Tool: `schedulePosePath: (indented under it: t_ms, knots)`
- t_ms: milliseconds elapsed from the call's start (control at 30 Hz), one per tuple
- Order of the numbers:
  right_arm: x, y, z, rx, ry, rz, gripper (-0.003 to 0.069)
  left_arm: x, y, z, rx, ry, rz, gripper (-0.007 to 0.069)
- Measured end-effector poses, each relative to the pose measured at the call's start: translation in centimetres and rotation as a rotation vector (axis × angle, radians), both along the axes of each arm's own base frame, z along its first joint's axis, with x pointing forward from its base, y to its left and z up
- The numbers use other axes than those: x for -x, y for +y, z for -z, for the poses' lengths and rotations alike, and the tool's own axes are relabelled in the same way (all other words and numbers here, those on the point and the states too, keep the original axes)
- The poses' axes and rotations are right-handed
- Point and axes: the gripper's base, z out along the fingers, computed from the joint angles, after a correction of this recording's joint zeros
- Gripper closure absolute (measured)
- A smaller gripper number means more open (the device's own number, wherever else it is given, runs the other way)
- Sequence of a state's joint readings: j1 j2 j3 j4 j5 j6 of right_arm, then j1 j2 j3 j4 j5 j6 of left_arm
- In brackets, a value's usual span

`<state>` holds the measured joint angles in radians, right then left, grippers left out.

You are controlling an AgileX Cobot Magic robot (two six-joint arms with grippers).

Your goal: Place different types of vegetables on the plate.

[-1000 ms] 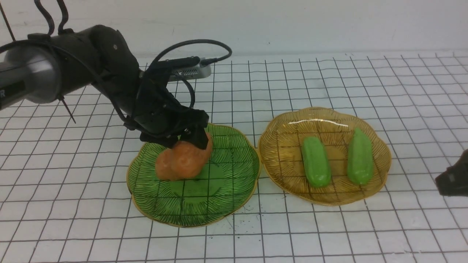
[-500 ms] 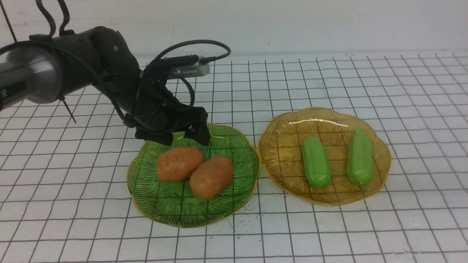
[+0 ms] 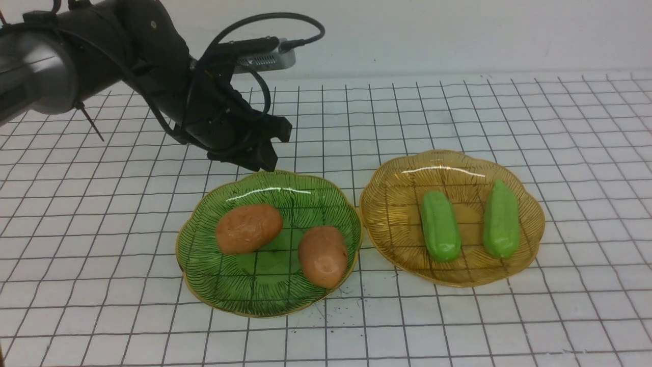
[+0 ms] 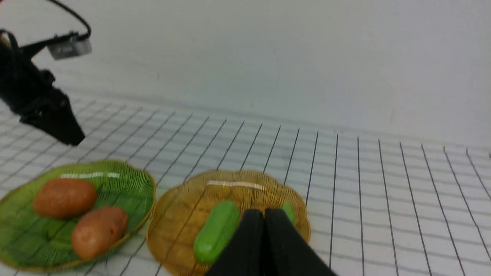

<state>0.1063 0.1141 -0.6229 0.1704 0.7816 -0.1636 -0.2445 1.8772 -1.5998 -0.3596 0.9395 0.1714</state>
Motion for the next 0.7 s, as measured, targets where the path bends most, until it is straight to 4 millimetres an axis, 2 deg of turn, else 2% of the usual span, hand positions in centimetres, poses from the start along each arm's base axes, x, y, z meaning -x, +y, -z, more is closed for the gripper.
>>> schedulePosePath:
  t_ms: [33, 100, 267, 700]
  knots:
    - [-1.0, 0.0, 1.4, -0.017, -0.055, 0.016, 0.0673, 0.0, 0.1, 0.0, -0.003, -0.001, 0.0, 0.058]
    - [-2.1, -0.1, 2.5, -0.04, -0.112, 0.031, 0.0673, 0.0, 0.1, 0.0, -0.006, -0.001, 0.0, 0.0617]
    - [-2.7, -0.2, 2.9, -0.069, -0.198, 0.049, 0.0673, 0.0, 0.2, 0.1, -0.019, -0.004, 0.003, 0.0632]
    - [-2.7, -0.2, 2.8, -0.074, -0.215, 0.051, 0.0673, 0.0, 0.2, 0.1, -0.021, -0.006, 0.003, 0.0632]
